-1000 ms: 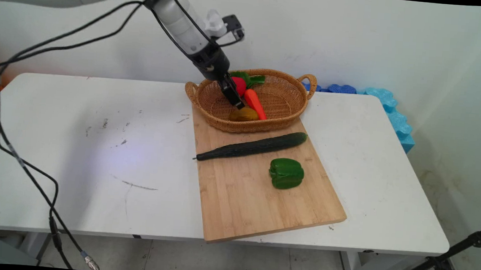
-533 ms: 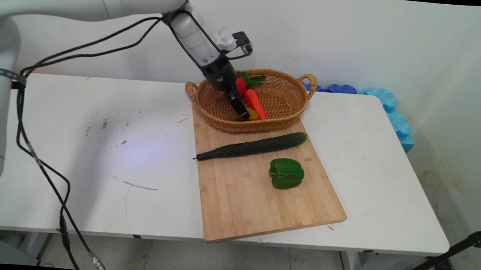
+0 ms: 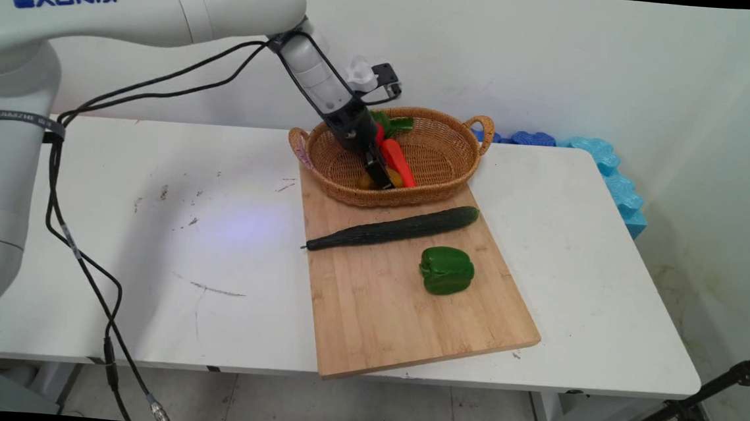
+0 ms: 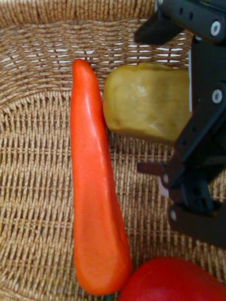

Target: Pick up the potato from the vegetable basket, then place the picked object on the cutting board

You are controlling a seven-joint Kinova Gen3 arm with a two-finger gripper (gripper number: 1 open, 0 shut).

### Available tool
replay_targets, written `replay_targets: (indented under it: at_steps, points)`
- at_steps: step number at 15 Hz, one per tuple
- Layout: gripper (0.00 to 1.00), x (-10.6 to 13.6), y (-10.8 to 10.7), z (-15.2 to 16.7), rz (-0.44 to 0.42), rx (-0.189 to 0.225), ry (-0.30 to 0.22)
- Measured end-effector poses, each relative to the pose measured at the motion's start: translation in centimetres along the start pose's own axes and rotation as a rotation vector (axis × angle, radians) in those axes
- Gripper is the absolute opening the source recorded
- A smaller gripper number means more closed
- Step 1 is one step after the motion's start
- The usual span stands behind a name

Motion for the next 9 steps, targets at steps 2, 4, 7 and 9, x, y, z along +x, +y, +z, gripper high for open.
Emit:
replay_targets:
  at_steps: [2, 4, 7, 9]
  points:
    - [0.0, 0.06, -0.13, 0.35, 0.005, -0.001, 0.0]
    - [0.0, 0.09, -0.33, 0.69, 0.014, 0.0, -0.002]
    - [0.0, 0.42, -0.43, 0.93, 0.025, 0.002, 0.005]
    - [0.0, 0.91, -0.39, 0.49, 0.033, 0.008, 0.021]
